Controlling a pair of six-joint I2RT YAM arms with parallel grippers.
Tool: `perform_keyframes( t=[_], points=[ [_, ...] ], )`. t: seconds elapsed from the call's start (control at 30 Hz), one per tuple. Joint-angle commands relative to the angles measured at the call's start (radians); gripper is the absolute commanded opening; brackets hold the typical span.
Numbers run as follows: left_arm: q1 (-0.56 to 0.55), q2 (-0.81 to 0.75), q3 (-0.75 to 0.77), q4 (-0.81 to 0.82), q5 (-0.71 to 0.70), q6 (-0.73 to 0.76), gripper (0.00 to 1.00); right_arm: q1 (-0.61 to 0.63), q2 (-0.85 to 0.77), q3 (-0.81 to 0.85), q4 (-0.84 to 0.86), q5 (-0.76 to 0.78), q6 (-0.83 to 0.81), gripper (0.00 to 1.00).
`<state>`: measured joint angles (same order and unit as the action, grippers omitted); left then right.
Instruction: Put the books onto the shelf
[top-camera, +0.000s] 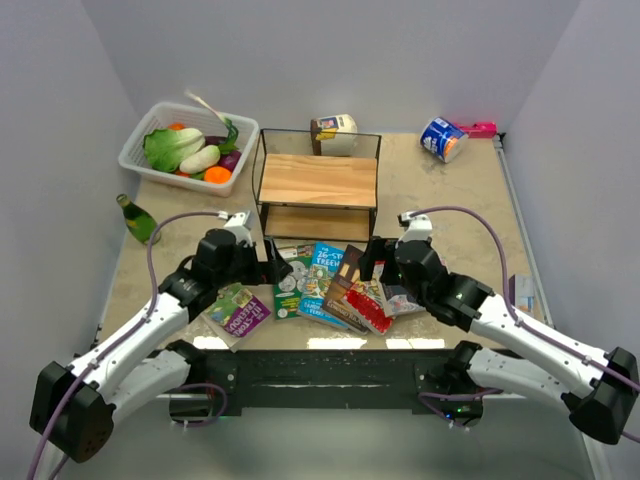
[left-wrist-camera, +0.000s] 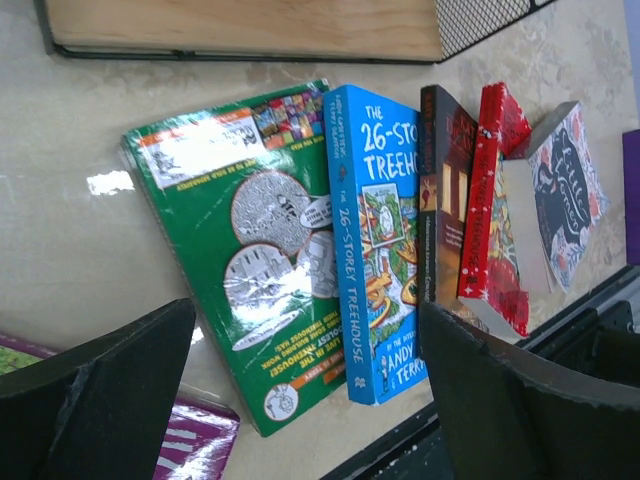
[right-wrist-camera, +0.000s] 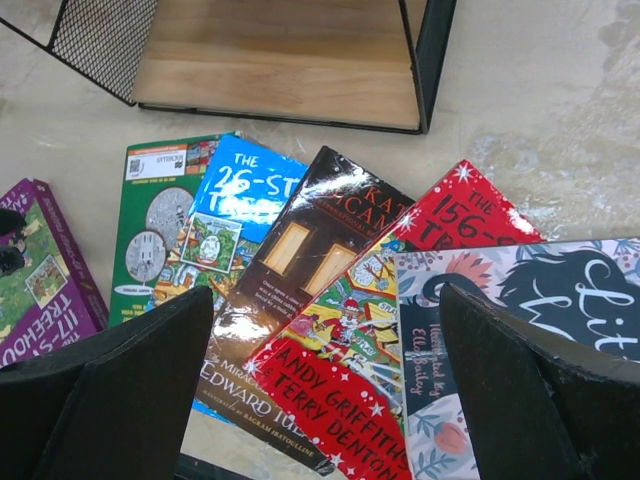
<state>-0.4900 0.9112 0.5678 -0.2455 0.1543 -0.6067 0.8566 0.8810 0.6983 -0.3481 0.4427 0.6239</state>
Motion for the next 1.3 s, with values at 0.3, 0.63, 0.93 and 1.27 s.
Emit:
perform_keyframes(
  t=[0.3,0.63,0.93,1.27],
  points=[
    [-0.134,0.106,-0.072,0.109,0.261,-0.083,1.00,-0.001,0.013,-0.069,0.092,-0.070,0.062,0.99],
    [-0.147,0.279,-0.108,0.305,0.278,-0.122,0.81,-0.001,-0.005,-0.091,0.095,-0.079,0.066,0.99],
    [-0.147,0.367,-0.114,0.483,0.389,-0.136,0.48,0.001,-0.011,-0.121,0.095,-0.085,0.071,0.99],
    [-0.147,0.263,-0.125,0.525,0.397,-0.105,0.00,-0.002,-0.019,-0.091,0.074,-0.093,0.069,0.99]
  ],
)
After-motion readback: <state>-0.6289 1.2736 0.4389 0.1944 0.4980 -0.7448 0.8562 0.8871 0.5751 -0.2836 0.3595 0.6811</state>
